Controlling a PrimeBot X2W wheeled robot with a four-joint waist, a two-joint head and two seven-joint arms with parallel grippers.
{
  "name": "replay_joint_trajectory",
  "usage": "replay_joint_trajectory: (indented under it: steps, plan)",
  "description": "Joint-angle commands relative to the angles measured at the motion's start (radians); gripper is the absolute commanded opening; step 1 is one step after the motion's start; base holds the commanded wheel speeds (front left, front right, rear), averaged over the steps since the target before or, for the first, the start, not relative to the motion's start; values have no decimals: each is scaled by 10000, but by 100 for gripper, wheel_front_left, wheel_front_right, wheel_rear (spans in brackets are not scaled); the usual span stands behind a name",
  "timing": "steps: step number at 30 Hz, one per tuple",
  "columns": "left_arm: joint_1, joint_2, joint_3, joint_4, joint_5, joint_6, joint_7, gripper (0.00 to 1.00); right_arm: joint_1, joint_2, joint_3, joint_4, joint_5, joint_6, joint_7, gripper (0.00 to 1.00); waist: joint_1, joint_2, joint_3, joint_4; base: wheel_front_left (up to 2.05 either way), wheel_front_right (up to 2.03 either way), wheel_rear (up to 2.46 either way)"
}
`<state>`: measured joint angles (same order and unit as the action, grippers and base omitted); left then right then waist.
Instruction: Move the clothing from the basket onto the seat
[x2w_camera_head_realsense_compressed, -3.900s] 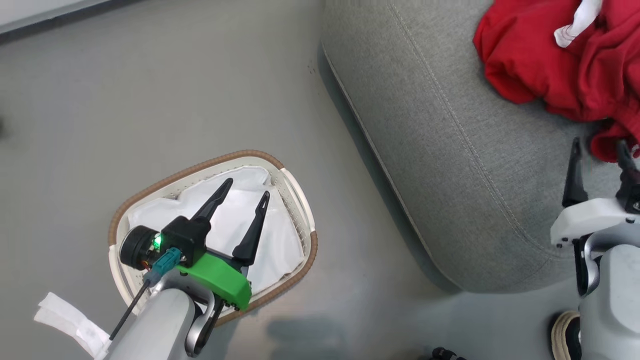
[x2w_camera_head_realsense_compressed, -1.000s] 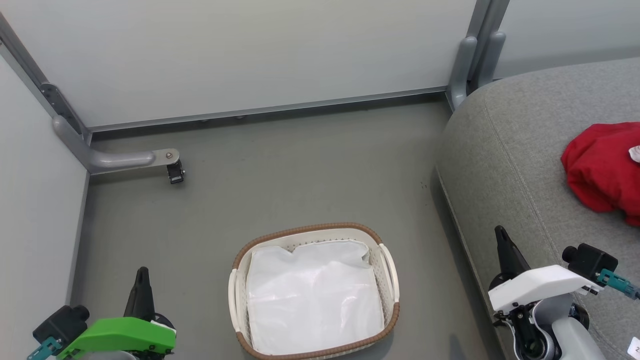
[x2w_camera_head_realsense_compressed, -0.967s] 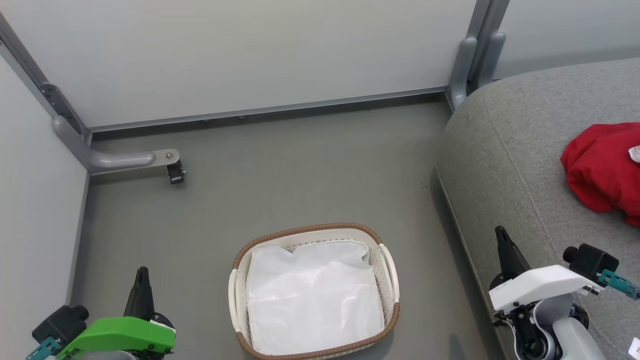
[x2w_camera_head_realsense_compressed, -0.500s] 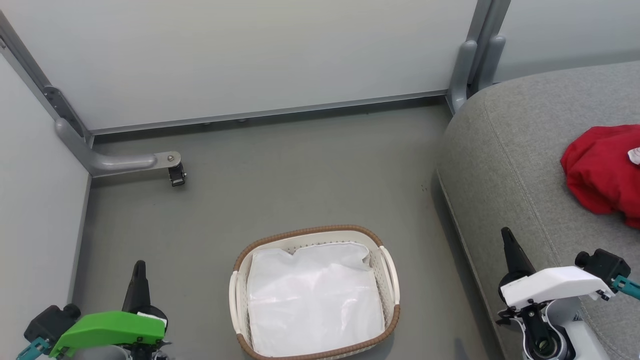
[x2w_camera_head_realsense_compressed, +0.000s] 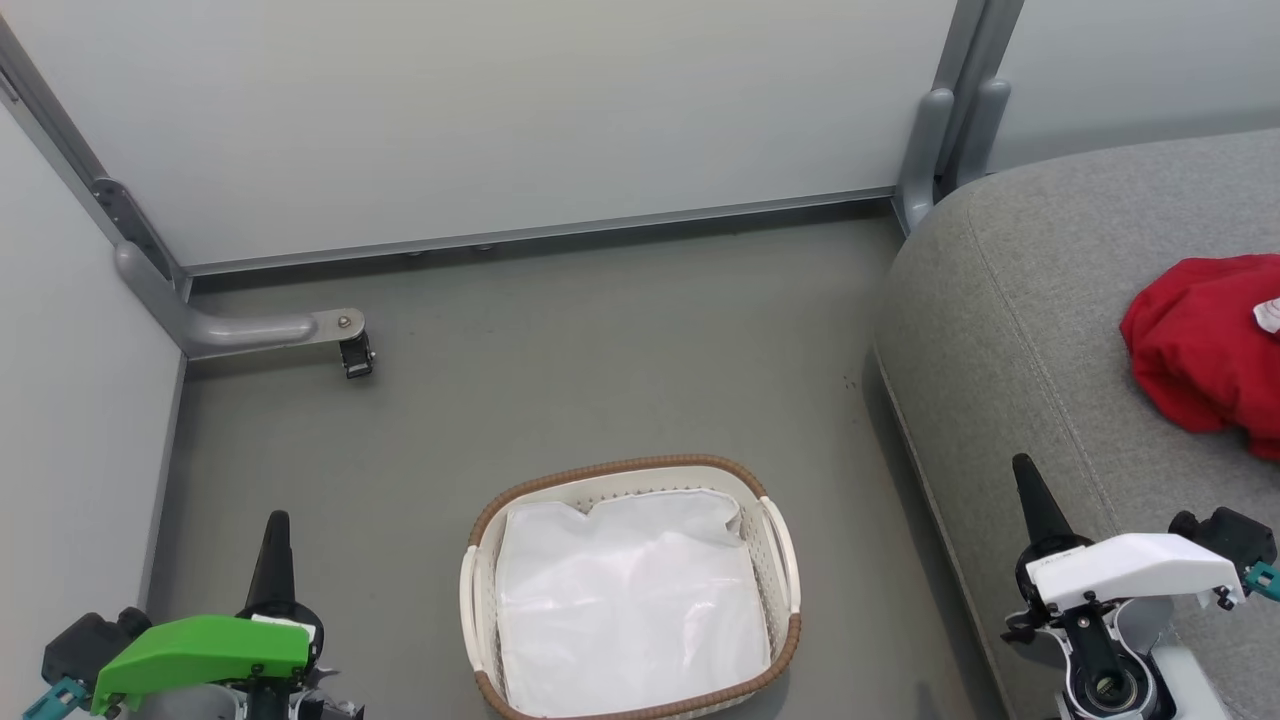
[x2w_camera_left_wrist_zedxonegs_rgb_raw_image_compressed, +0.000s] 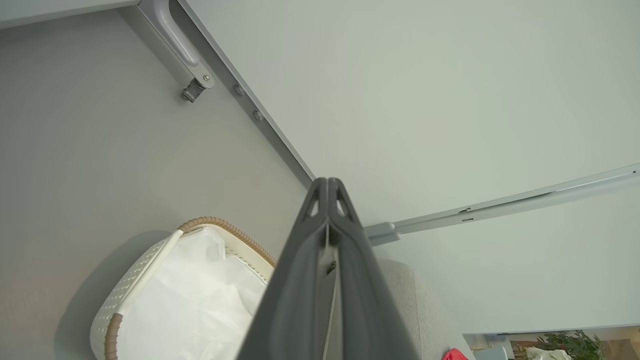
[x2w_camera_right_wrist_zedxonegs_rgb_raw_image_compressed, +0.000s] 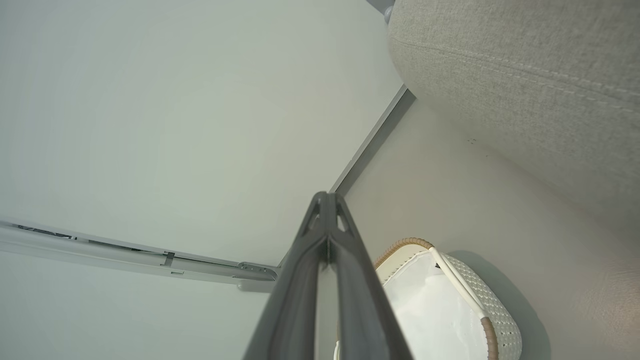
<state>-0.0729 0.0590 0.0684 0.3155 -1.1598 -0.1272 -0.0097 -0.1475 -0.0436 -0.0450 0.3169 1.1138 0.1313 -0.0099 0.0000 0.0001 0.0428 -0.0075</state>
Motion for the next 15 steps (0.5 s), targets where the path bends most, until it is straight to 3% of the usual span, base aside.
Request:
replay_joint_trajectory:
  steps: [1, 15]
  plan:
    - [-263, 21, 75, -133, -252, -34, 59, 0, 65, -61, -60, -135, 263, -5, 60, 0, 0, -1, -9, 2, 0, 0, 0]
    - [-312, -10, 192, -313, -1502, -41, 414, 0, 171, -70, -255, -322, 1652, -6, 413, 0, 0, -1, -104, 20, 0, 0, 0]
